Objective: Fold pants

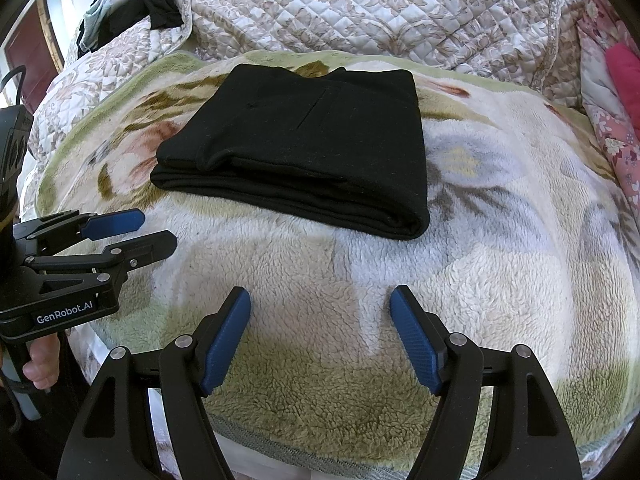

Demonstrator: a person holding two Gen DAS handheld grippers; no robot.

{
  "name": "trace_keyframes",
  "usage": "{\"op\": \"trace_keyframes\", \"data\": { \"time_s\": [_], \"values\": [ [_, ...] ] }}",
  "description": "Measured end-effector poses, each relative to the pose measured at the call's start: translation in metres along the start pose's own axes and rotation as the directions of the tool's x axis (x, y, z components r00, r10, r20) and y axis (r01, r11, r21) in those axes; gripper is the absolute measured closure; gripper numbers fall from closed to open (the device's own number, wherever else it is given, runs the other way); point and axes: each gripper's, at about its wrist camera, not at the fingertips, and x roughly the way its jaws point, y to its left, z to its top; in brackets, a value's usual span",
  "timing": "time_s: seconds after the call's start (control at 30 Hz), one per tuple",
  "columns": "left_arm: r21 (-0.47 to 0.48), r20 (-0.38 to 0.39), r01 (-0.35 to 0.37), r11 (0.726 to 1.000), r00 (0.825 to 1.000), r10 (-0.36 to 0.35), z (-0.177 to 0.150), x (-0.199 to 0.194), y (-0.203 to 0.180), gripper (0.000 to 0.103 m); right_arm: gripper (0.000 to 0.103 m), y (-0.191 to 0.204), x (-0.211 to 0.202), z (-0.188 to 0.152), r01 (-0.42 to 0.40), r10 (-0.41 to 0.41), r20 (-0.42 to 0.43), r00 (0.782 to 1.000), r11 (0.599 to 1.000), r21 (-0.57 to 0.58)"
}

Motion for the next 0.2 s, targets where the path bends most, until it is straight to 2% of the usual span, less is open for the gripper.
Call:
{"op": "trace_keyframes", "data": {
  "time_s": [0.2],
  "values": [
    [0.003,-0.001,0.005,1.0,1.0,-0.005,-0.0013,0.0017,-0.0009,0.043,0.03,0.0003,0.0,-0.0001,0.0,0.0,0.0,1.0,1.0,0.001]
  ]
}}
